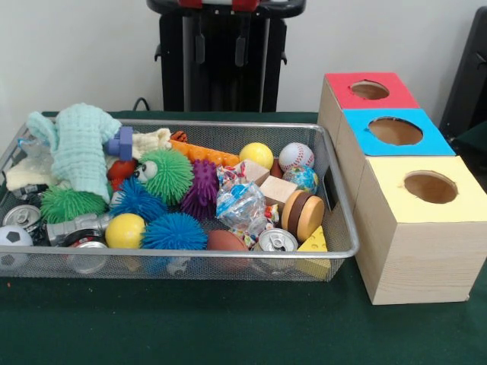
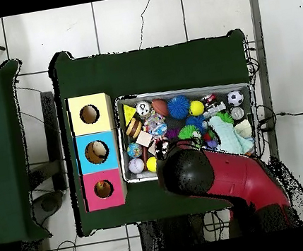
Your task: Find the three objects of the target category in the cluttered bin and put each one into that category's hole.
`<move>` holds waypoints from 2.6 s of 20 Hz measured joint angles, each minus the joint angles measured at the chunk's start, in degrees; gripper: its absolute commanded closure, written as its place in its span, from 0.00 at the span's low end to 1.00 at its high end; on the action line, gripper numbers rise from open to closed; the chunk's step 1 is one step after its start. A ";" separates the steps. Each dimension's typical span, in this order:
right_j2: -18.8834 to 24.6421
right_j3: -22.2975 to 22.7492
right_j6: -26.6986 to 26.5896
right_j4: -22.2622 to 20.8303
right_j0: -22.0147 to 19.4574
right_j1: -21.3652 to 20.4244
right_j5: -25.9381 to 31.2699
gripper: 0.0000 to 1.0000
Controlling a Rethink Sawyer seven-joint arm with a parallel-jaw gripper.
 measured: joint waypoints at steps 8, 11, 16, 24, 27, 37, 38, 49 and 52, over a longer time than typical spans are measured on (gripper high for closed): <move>1.15 0.06 0.00 -1.79 0.05 4.19 -2.92 0.00; 1.12 0.06 0.00 -3.93 1.37 6.40 -4.99 0.00; 1.14 0.05 0.00 -7.97 3.17 10.41 -8.59 0.00; 1.70 0.46 0.00 -11.14 1.77 13.41 -9.46 0.00; 2.10 0.50 0.00 -12.56 0.39 14.01 -9.48 0.00; 2.23 0.50 0.00 -18.95 -3.05 16.17 -10.11 0.00; 2.21 0.50 0.00 -19.53 -3.23 16.50 -10.14 0.00; 1.60 0.47 0.00 -26.38 -3.55 22.81 -15.39 0.00; 1.50 0.38 0.00 -28.58 -4.44 24.88 -17.22 0.00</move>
